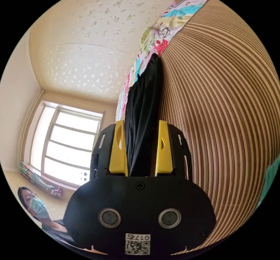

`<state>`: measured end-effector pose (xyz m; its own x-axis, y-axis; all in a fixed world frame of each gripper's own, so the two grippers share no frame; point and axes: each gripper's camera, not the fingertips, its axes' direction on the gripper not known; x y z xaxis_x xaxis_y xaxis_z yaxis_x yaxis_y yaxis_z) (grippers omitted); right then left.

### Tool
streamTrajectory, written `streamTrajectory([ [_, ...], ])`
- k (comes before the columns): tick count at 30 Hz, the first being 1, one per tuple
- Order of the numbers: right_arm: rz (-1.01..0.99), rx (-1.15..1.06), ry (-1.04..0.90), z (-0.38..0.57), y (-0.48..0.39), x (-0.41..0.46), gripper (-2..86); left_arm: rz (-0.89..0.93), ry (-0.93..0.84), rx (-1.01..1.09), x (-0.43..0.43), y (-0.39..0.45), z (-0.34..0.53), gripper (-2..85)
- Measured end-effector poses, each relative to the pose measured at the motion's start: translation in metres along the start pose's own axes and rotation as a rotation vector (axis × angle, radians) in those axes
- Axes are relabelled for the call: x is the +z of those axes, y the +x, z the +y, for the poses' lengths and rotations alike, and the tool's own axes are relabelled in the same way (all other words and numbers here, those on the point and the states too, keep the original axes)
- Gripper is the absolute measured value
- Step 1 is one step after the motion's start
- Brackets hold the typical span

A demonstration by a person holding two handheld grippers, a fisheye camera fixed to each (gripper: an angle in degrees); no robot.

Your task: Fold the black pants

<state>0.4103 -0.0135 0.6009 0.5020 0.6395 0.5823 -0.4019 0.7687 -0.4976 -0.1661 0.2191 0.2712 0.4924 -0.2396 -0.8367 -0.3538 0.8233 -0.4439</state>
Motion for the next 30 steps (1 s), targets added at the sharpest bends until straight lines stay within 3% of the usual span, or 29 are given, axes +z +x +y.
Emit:
streamTrajectory([
  [3, -0.056, 0.089, 0.063, -0.027, 0.003, 0.03, 11.6, 0.012, -0.004, -0.008, -0.002, -0.013, 0.009, 0.4],
  [8, 0.201, -0.045, -0.065, -0.051, -0.069, 0.086, 5.0, 0.086, 0.037, -0.068, -0.019, -0.042, 0.031, 0.0],
  [12, 0.7, -0.651, 0.164, 0.029, -0.249, 0.146, 3.6, 0.387, 0.137, -0.15, -0.04, -0.077, 0.053, -0.2],
  [13, 0.705, -0.809, 0.165, 0.062, -0.291, 0.176, 3.5, 0.402, 0.148, -0.155, -0.045, -0.078, 0.058, -0.2],
  [15, 0.606, -0.883, 0.104, 0.09, -0.329, 0.214, 3.7, 0.357, 0.199, -0.144, -0.071, -0.071, 0.078, -0.2],
  [18, 0.432, -0.754, -0.11, 0.094, -0.339, 0.274, 4.9, 0.257, 0.276, -0.175, -0.105, -0.07, 0.112, 0.2],
  [21, 0.461, -0.698, -0.223, 0.123, -0.32, 0.306, 7.8, 0.129, 0.284, -0.34, -0.126, -0.097, 0.148, 1.4],
  [25, 0.315, -0.823, -0.297, 0.223, -0.296, 0.248, 9.4, 0.078, 0.29, -0.361, -0.144, -0.103, 0.173, 3.4],
  [30, 0.391, -0.822, -0.327, 0.344, -0.216, 0.105, 11.3, -0.086, 0.195, -0.284, -0.137, -0.072, 0.174, 4.8],
])
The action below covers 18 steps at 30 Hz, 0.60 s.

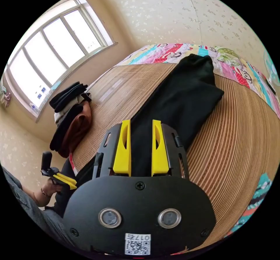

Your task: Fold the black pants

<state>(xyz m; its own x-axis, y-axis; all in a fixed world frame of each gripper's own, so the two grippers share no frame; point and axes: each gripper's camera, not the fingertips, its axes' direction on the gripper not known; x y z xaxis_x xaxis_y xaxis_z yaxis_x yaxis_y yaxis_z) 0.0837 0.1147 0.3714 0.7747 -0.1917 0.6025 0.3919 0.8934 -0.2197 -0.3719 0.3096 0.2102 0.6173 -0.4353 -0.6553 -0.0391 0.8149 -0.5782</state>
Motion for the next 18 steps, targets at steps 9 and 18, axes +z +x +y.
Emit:
streamTrajectory([
  [9, -0.201, 0.432, -0.086, 0.214, -0.017, -0.039, 10.5, -0.015, -0.003, 0.002, 0.003, 0.024, 0.014, 3.4],
  [18, -0.253, 0.112, -0.065, 0.18, -0.101, -0.091, 2.0, -0.193, 0.067, 0.114, -0.084, 0.089, 0.019, 1.3],
])
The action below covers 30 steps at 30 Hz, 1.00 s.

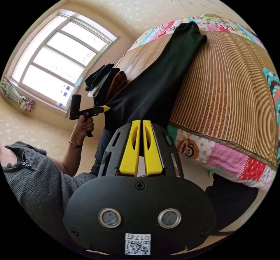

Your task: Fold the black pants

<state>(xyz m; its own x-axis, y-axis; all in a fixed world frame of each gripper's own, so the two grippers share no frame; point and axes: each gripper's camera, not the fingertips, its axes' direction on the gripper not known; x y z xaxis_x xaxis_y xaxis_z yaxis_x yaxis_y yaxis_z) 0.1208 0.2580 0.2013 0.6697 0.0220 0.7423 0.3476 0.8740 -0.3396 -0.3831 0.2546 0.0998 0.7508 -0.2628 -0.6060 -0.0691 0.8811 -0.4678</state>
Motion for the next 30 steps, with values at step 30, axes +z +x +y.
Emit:
streamTrajectory([
  [30, 0.13, 0.093, -0.211, 0.013, 0.001, 0.073, 7.4, -0.194, -0.116, -0.13, 0.058, 0.012, 0.02, -0.9],
])
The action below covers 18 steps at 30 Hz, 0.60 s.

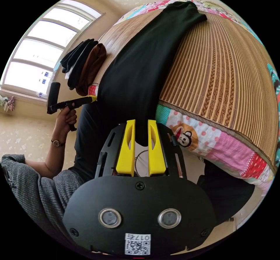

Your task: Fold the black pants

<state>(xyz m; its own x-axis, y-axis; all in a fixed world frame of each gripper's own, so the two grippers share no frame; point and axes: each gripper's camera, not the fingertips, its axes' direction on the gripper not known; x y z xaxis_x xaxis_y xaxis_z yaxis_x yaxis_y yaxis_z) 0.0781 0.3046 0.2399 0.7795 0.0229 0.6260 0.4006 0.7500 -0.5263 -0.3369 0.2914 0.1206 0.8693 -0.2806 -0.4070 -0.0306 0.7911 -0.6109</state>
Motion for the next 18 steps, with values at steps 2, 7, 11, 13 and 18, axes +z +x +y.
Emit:
streamTrajectory([
  [2, 0.022, -0.004, -0.013, 0.004, 0.0, 0.005, 7.5, -0.024, -0.003, 0.017, 0.001, 0.003, 0.001, -1.0],
  [7, 0.024, -0.007, -0.053, 0.001, 0.001, 0.026, 7.8, -0.074, -0.016, 0.056, 0.007, 0.015, -0.003, -0.9],
  [11, 0.053, -0.018, -0.085, -0.005, -0.008, 0.027, 6.2, -0.044, -0.066, 0.097, 0.017, 0.023, -0.009, -0.8],
  [13, 0.101, -0.061, -0.118, -0.005, -0.017, 0.02, 4.1, -0.044, -0.089, 0.124, 0.016, 0.027, -0.01, -0.7],
  [18, 0.088, -0.093, -0.054, 0.008, -0.03, -0.013, 2.3, 0.081, -0.085, 0.304, 0.003, 0.049, 0.002, -0.5],
])
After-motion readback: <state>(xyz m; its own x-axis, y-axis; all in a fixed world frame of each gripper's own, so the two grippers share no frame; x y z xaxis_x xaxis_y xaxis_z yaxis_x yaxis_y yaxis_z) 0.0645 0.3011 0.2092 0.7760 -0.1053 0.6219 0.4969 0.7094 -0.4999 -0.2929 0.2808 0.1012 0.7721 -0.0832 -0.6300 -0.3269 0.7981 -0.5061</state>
